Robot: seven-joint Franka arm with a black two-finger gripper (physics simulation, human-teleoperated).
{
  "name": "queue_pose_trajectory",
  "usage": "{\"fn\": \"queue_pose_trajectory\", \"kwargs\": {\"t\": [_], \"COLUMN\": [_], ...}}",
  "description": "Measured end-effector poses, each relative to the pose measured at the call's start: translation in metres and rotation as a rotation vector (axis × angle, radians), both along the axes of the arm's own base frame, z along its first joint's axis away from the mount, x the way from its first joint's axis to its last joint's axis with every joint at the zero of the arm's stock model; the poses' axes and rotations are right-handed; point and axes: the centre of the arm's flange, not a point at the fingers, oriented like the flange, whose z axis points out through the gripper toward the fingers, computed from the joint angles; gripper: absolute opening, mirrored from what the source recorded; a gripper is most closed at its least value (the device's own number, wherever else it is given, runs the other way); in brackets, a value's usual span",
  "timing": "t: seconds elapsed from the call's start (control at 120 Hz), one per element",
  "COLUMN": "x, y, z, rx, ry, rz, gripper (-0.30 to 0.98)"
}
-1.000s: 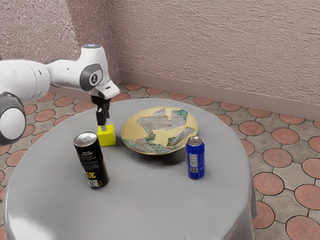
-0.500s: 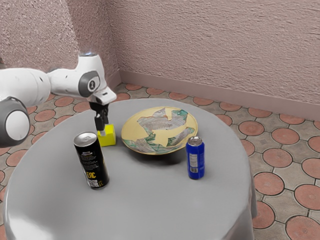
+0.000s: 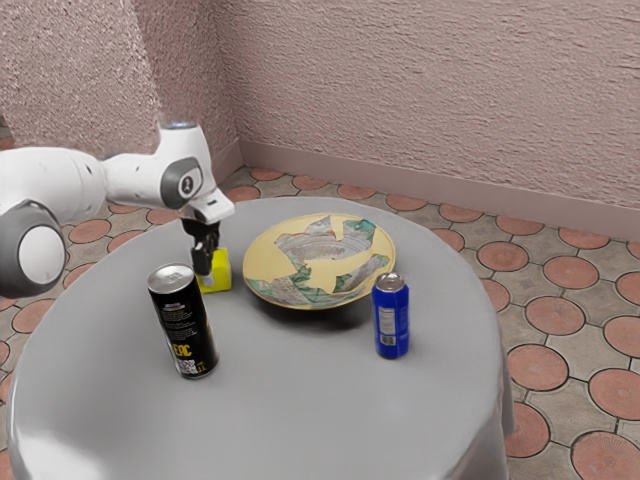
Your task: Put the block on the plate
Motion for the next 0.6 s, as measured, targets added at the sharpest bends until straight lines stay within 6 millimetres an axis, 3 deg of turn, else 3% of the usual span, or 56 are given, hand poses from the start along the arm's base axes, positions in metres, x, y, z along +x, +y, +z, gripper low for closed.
{"fn": "queue_pose_trajectory", "kwargs": {"t": [0.325, 0.6], "x": [0.001, 0.000], "y": [0.001, -0.001], "z": [0.002, 0.009], "rx": [0.001, 0.011], "ry": [-0.013, -0.017], "rz": [-0.007, -0.014], "gripper": [0.44, 0.43]}}
